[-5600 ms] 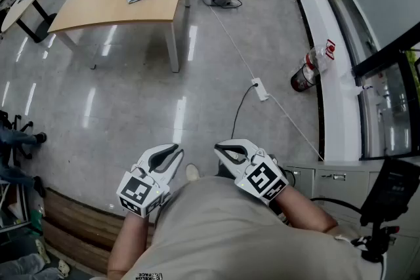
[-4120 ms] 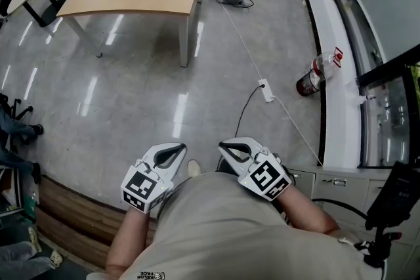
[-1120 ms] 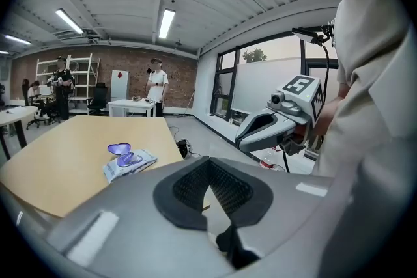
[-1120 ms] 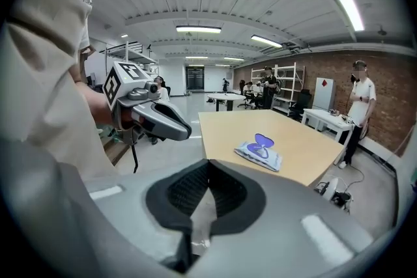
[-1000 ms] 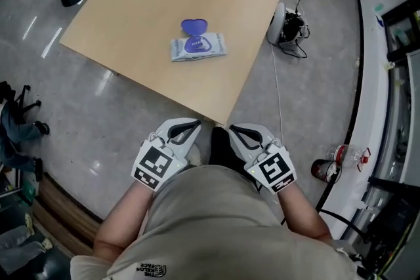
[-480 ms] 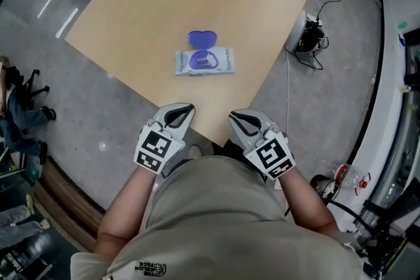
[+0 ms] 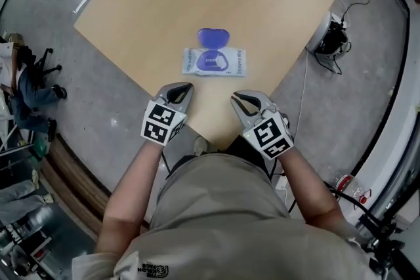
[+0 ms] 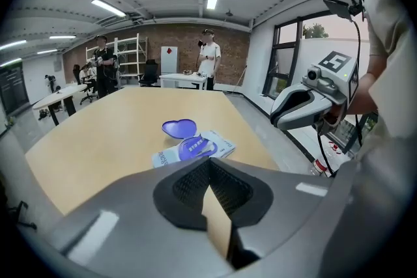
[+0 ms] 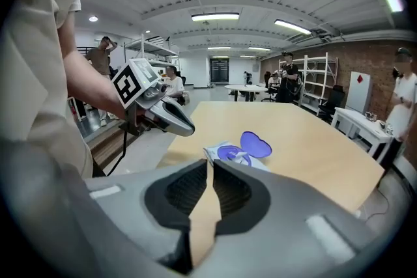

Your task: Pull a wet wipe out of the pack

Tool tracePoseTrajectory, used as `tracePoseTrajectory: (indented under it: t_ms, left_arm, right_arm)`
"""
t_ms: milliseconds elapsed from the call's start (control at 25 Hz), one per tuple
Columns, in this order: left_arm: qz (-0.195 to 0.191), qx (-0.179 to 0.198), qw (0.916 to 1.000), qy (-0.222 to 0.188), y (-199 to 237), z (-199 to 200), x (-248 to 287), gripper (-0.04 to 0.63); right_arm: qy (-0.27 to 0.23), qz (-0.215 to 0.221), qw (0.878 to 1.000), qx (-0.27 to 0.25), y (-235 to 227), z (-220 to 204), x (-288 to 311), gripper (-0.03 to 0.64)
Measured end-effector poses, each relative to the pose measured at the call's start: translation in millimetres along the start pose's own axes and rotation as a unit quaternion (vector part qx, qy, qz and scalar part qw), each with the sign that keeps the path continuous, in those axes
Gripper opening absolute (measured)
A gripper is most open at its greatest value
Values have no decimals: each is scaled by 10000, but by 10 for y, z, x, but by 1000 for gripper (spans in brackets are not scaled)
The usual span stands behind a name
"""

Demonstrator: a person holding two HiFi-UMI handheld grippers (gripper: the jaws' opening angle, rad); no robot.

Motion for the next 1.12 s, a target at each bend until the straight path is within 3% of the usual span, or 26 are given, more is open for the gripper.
tracePoseTrajectory:
  t_ms: [240, 720, 1120]
  left_arm:
    - [260, -212, 9987, 374, 242, -103, 310, 6]
    - [660, -531, 9925, 880, 565, -246, 769, 6]
    - [628, -728, 9898, 1051, 669, -348, 1005, 6]
  right_arm:
    - [326, 130, 9993, -98, -246, -105, 352, 43]
    - [504, 302, 9981, -177, -615, -131, 852, 55]
    - [638, 469, 9968, -58, -801, -202, 1250, 55]
Point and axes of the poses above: the fingertips, and each gripper's own axes: x forward along the fingers, y to its left, z out of its top, the point moved 8 cm from there along -x, backward along the fingers, and after that the axes turned 5 degrees about y, right-handed, at the moved point
